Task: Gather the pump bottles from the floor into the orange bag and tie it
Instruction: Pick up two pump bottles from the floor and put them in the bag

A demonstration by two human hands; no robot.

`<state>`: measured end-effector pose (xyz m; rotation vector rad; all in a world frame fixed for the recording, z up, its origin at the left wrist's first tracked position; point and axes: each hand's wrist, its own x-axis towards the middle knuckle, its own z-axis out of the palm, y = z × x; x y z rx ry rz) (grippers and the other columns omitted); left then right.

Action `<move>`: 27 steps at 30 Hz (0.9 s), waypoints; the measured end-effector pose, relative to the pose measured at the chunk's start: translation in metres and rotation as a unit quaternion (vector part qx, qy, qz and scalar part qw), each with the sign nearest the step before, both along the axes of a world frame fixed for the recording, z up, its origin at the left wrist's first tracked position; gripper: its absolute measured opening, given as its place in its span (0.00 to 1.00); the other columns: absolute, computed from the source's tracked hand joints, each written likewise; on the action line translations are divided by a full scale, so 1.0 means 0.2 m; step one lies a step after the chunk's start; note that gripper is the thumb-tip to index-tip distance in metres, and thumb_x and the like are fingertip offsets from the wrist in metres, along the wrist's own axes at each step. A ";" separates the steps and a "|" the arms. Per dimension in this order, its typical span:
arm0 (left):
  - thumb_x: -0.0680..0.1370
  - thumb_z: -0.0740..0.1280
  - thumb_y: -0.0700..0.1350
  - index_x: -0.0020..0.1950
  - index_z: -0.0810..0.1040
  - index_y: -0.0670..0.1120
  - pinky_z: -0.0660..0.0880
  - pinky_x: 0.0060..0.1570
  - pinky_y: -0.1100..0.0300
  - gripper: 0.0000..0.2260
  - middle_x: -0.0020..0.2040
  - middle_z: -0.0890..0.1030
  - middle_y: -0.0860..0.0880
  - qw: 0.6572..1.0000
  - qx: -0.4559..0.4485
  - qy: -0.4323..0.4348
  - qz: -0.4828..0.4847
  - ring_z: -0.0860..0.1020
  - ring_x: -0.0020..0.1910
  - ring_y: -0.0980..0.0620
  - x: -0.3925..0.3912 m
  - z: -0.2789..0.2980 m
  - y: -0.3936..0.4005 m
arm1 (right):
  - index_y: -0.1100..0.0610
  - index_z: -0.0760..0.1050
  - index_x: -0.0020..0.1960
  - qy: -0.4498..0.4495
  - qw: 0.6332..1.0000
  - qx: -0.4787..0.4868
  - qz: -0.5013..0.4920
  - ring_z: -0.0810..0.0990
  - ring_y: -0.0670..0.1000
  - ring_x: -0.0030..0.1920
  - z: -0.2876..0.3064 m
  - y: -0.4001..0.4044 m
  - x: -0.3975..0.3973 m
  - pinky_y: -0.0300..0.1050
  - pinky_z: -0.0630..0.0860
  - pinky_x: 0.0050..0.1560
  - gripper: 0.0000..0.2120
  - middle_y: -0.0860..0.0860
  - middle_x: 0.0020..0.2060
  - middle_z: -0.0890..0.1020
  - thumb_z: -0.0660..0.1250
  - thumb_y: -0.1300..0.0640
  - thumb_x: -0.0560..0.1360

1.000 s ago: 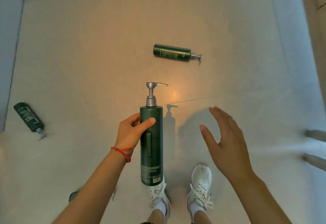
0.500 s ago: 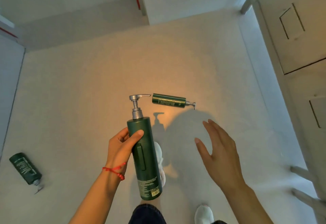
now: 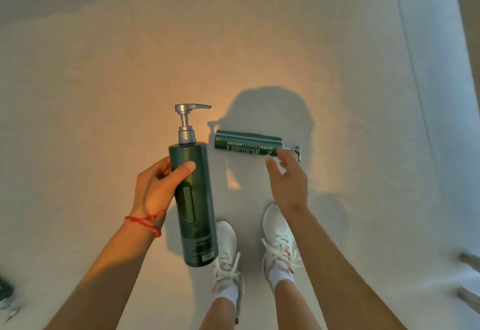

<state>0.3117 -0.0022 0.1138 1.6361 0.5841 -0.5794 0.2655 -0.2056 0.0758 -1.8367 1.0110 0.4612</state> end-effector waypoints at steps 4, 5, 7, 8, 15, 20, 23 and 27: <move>0.62 0.70 0.50 0.43 0.81 0.50 0.78 0.33 0.65 0.11 0.33 0.83 0.56 1.000 -0.003 0.007 0.001 0.80 0.34 0.58 0.01 -0.30 0.06 | 0.64 0.79 0.45 0.117 0.950 0.129 -0.258 0.79 0.59 0.41 -0.42 -0.02 0.13 0.51 0.74 0.48 0.20 0.63 0.39 0.80 0.66 0.45 0.72; 0.61 0.72 0.50 0.43 0.82 0.51 0.78 0.33 0.66 0.11 0.33 0.83 0.55 1.000 -0.006 0.008 -0.001 0.80 0.35 0.58 0.01 -0.36 0.07 | 0.67 0.76 0.54 0.132 0.929 0.162 -0.306 0.80 0.63 0.50 -0.52 -0.03 0.16 0.54 0.76 0.55 0.25 0.68 0.48 0.80 0.66 0.44 0.72; 0.61 0.74 0.48 0.41 0.82 0.52 0.78 0.33 0.66 0.11 0.34 0.84 0.55 1.000 -0.006 0.012 0.000 0.80 0.35 0.58 -0.01 -0.46 0.10 | 0.69 0.68 0.64 0.154 0.898 0.202 -0.360 0.77 0.63 0.58 -0.69 -0.04 0.19 0.58 0.70 0.63 0.35 0.67 0.58 0.77 0.67 0.42 0.71; 0.60 0.74 0.49 0.41 0.83 0.53 0.78 0.32 0.66 0.10 0.34 0.84 0.56 1.000 -0.005 0.016 0.005 0.80 0.35 0.58 -0.02 -0.50 0.11 | 0.67 0.68 0.64 0.155 0.887 0.212 -0.380 0.81 0.59 0.51 -0.75 -0.04 0.20 0.56 0.74 0.61 0.35 0.64 0.52 0.80 0.67 0.41 0.70; 0.63 0.74 0.47 0.41 0.82 0.52 0.79 0.37 0.60 0.08 0.34 0.83 0.53 0.999 -0.009 0.037 -0.020 0.80 0.35 0.54 -0.12 -0.62 0.14 | 0.56 0.68 0.38 0.128 0.857 0.166 -0.471 0.73 0.49 0.31 -0.97 -0.02 0.28 0.46 0.76 0.38 0.18 0.51 0.34 0.74 0.73 0.46 0.66; 0.59 0.72 0.53 0.40 0.82 0.51 0.77 0.41 0.53 0.12 0.35 0.82 0.51 0.999 -0.004 0.047 -0.012 0.79 0.37 0.50 -0.10 -0.59 0.11 | 0.58 0.71 0.42 0.052 0.839 0.191 -0.507 0.77 0.48 0.37 -0.94 -0.02 0.25 0.44 0.77 0.44 0.15 0.50 0.38 0.77 0.74 0.51 0.66; 0.59 0.75 0.48 0.41 0.82 0.50 0.77 0.42 0.54 0.12 0.35 0.83 0.52 0.999 0.000 0.038 0.004 0.79 0.37 0.51 -0.06 -0.51 0.10 | 0.56 0.73 0.40 -0.015 0.872 0.198 -0.448 0.79 0.49 0.43 -0.82 -0.04 0.22 0.41 0.78 0.46 0.10 0.52 0.42 0.79 0.73 0.54 0.67; 0.60 0.71 0.51 0.40 0.82 0.51 0.77 0.40 0.58 0.11 0.33 0.83 0.55 0.999 0.011 0.025 0.026 0.80 0.35 0.56 0.01 -0.28 0.08 | 0.50 0.77 0.42 -0.051 0.945 0.169 -0.276 0.81 0.49 0.47 -0.48 -0.10 0.16 0.46 0.77 0.54 0.06 0.48 0.42 0.82 0.72 0.52 0.68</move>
